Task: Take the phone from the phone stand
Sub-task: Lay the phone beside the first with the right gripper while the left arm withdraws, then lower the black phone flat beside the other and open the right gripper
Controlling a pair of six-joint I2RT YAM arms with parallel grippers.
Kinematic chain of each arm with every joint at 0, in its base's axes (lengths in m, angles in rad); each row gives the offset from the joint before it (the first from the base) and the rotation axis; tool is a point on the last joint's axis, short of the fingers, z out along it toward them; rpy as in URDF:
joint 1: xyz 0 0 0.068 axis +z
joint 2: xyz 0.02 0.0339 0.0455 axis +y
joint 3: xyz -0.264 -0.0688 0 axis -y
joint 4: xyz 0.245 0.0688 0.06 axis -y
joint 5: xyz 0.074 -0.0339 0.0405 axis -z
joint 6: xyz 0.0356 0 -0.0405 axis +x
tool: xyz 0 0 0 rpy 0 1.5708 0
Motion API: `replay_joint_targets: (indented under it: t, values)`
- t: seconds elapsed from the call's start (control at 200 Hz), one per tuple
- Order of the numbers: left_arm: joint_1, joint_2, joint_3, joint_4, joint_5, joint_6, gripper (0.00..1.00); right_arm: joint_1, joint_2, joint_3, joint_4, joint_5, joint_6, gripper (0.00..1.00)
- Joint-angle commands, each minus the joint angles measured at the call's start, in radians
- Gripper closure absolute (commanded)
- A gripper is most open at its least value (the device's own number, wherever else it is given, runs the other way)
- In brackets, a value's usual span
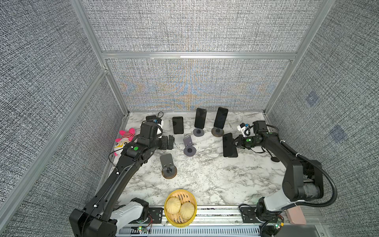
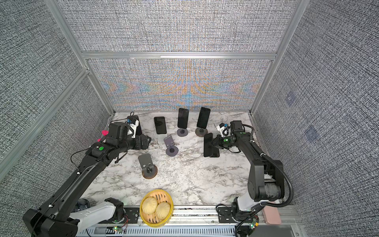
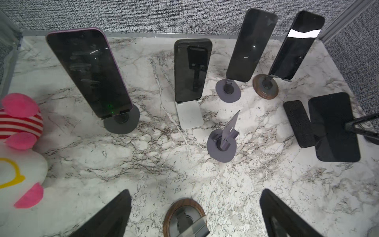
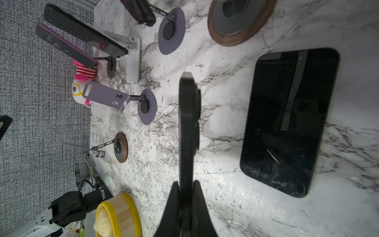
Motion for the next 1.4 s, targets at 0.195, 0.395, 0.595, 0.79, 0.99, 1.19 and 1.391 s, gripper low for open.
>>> replay_joint_targets:
  t: [0.195, 0.395, 0.595, 0.79, 0.99, 1.19, 1.391]
  values:
    - [0.037, 0.011, -0.032, 0.037, 0.056, 0.025, 0.01, -0.001, 0.116, 0.054, -0.023, -0.018, -0.046, 1.0]
    - [0.054, 0.018, -0.047, 0.051, 0.075, 0.02, 0.01, 0.001, 0.184, 0.065, 0.008, -0.024, -0.046, 1.0]
    - [0.069, 0.022, -0.052, 0.058, 0.09, 0.015, 0.01, 0.013, 0.229, 0.077, 0.025, -0.014, -0.035, 1.0]
    - [0.076, 0.033, -0.051, 0.054, 0.091, 0.008, 0.01, 0.027, 0.284, 0.105, 0.025, 0.0, -0.022, 1.0]
    - [0.082, 0.032, -0.052, 0.056, 0.099, 0.005, 0.01, 0.044, 0.314, 0.123, 0.034, 0.037, -0.005, 1.0]
    - [0.083, 0.028, -0.053, 0.058, 0.105, -0.001, 0.01, 0.053, 0.347, 0.139, 0.018, 0.085, -0.009, 0.99]
    - [0.086, 0.031, -0.053, 0.059, 0.11, 0.0, 0.01, 0.053, 0.356, 0.135, 0.023, 0.093, 0.001, 0.9]
